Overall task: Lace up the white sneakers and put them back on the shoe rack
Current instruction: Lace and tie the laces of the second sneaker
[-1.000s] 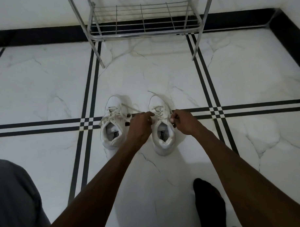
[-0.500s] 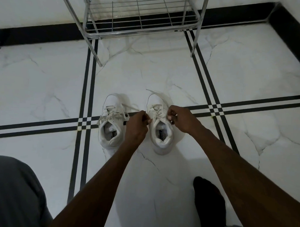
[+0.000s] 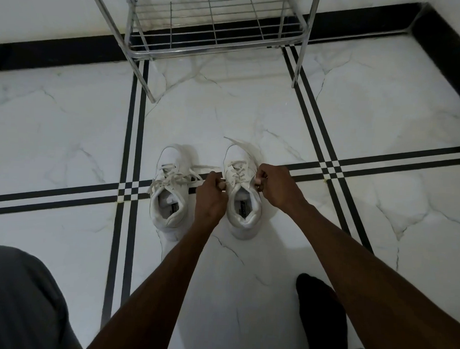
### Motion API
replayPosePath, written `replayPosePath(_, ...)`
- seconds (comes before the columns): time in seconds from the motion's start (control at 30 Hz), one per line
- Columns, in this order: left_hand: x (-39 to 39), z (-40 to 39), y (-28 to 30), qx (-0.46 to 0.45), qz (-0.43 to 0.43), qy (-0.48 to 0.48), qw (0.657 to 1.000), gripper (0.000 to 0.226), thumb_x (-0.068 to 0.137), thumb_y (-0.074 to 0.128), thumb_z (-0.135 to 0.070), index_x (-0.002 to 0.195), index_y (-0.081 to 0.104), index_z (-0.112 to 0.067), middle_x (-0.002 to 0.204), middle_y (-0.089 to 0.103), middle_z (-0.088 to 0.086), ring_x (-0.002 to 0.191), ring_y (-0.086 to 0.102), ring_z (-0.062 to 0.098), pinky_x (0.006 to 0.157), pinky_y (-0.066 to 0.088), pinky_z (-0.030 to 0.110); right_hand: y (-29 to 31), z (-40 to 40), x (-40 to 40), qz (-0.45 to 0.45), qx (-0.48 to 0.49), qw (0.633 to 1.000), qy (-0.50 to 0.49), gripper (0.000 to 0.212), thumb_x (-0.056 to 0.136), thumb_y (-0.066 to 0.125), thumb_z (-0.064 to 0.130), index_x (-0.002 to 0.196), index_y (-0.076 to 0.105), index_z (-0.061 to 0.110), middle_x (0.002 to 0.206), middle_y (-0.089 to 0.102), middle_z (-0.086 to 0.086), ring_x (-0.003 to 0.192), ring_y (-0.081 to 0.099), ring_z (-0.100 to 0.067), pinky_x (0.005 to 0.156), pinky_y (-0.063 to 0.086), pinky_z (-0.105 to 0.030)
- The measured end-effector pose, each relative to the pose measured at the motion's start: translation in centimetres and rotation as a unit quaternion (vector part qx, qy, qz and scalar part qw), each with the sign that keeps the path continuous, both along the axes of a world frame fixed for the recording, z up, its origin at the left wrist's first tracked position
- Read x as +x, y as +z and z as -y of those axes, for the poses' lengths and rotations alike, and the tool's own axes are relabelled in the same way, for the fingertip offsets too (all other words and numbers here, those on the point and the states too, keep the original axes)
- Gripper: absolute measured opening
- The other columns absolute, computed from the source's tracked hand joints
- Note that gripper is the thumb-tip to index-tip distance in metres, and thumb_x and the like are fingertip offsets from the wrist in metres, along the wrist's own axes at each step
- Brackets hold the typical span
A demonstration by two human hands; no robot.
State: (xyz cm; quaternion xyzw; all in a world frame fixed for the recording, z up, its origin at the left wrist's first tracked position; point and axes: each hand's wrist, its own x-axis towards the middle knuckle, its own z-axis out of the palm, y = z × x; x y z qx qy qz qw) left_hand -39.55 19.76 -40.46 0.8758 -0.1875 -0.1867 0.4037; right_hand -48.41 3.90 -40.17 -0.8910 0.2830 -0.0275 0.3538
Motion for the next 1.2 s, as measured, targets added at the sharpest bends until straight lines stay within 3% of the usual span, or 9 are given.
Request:
replayPosePath(0.17,0.5,-0.4,-0.5,-0.015,-0.046,0.017,0.999,0.019,0.081,0.047,0.015,0.085,0.046,-0.003,0.072,0.053,-0.001,0.066,0.047,0.013,0.056,0.037,0.015,-0.5,-0.3,-0.1,0.030,0.014,0.999,-0.023,0.018,0.077,0.054,-0.014,0.077,0.063,0.001,0.067,0.067,-0.008,0.070,0.068,-0.030,0.065,0.058,-0.043)
replayPosePath(0.23,0.7,-0.7,-1.0,-0.025,-0.070,0.026,0.997,0.010,0.084,0.048,0.011,0.089,0.051,0.004,0.080,0.062,0.013,0.074,0.052,0.022,0.066,0.041,0.031,-0.5,-0.5,-0.1,0.032,0.002,0.999,-0.035,0.013,0.080,0.058,-0.010,0.077,0.064,0.002,0.068,0.067,-0.006,0.068,0.065,-0.025,0.064,0.053,-0.036)
replayPosePath(0.4,0.8,-1.0,-1.0,-0.042,-0.102,0.042,0.993,0.009,0.087,0.048,0.007,0.093,0.055,0.006,0.097,0.069,0.027,0.078,0.055,0.026,0.064,0.039,0.032,-0.3,-0.5,0.1,0.014,0.003,0.999,-0.043,0.013,0.082,0.061,-0.008,0.079,0.065,0.004,0.071,0.067,-0.004,0.068,0.060,-0.017,0.065,0.049,-0.030)
replayPosePath(0.63,0.8,-1.1,-1.0,-0.052,-0.078,0.020,0.995,0.011,0.082,0.049,0.008,0.089,0.056,0.003,0.091,0.070,0.020,0.090,0.066,0.038,0.081,0.054,0.054,-0.4,-0.5,0.0,0.001,0.013,0.998,-0.068,0.005,0.085,0.063,-0.002,0.085,0.067,-0.002,0.084,0.075,-0.013,0.084,0.070,-0.029,0.078,0.058,-0.041)
replayPosePath(0.8,1.3,-1.9,-1.2,-0.035,0.012,-0.057,0.998,0.019,0.090,0.052,-0.001,0.082,0.053,-0.018,0.081,0.072,0.004,0.081,0.069,0.023,0.070,0.052,0.042,1.3,0.3,0.7,-0.123,0.056,0.991,-0.016,0.024,0.096,0.061,0.020,0.100,0.068,-0.003,0.101,0.073,-0.018,0.098,0.067,-0.031,0.084,0.052,-0.037)
replayPosePath(0.93,1.9,-2.1,0.4,-0.125,-0.096,-0.028,0.987,0.029,0.106,0.048,-0.024,0.093,0.062,-0.002,0.099,0.076,0.011,0.093,0.075,0.018,0.078,0.058,0.030,2.1,2.2,0.6,-0.167,0.178,0.970,-0.007,0.040,0.100,0.054,0.035,0.094,0.068,-0.002,0.097,0.069,-0.020,0.093,0.066,-0.034,0.084,0.054,-0.041)
replayPosePath(1.0,2.2,-1.5,1.5,-0.197,-0.161,0.000,0.967,0.039,0.109,0.045,-0.025,0.100,0.061,0.010,0.105,0.075,0.016,0.095,0.075,0.016,0.076,0.061,0.028,2.7,2.3,0.6,-0.103,0.310,0.944,-0.054,0.037,0.100,0.055,0.037,0.087,0.068,0.006,0.092,0.064,-0.013,0.089,0.060,-0.026,0.079,0.052,-0.034)
replayPosePath(1.07,2.6,-0.8,2.0,-0.222,-0.206,-0.003,0.953,0.044,0.108,0.045,-0.028,0.100,0.059,0.014,0.108,0.077,0.015,0.101,0.074,0.021,0.082,0.063,0.039,3.5,2.0,0.7,-0.023,0.398,0.913,-0.082,0.034,0.102,0.053,0.035,0.089,0.068,0.008,0.099,0.068,-0.013,0.097,0.061,-0.023,0.082,0.054,-0.033)
replayPosePath(1.2,2.6,0.6,2.6,-0.234,-0.244,-0.011,0.941,0.038,0.105,0.049,-0.035,0.085,0.058,-0.004,0.101,0.077,0.021,0.094,0.071,0.035,0.082,0.049,0.047,4.1,1.1,1.1,0.074,0.485,0.865,-0.105,0.043,0.105,0.046,0.036,0.113,0.068,0.000,0.113,0.075,-0.016,0.098,0.069,-0.019,0.078,0.057,-0.033)
